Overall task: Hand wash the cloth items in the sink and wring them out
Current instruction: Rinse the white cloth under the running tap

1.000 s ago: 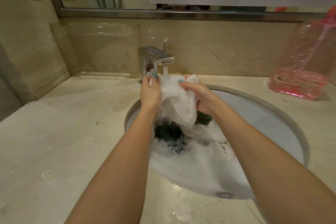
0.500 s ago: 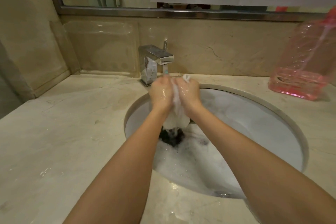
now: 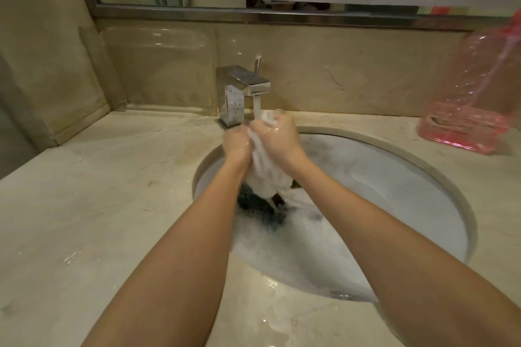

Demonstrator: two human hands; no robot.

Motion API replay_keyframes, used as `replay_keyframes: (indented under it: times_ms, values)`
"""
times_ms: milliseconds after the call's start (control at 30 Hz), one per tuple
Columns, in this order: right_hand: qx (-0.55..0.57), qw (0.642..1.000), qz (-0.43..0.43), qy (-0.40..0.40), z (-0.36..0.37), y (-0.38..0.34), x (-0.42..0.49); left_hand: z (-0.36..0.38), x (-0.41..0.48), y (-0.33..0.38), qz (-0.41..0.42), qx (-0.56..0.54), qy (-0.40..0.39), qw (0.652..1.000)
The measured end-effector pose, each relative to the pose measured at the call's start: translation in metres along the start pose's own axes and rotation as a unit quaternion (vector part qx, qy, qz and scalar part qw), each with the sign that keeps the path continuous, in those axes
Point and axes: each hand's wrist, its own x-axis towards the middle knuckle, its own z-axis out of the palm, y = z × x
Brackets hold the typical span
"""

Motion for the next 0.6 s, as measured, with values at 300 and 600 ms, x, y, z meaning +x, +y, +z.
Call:
replay_keyframes:
  times_ms: [300,600]
  values:
    - [-0.055,0.993,0.073,0.080,-0.039,0.030,0.021,0.022,-0.014,0.006,0.060,-0.008,-0.073,0.996]
    - [0.006,0.964,0.175,-0.202,-0.050,0.024,0.025,0.007,0.009,0.004,0.021,-0.026,-0.015,0.999]
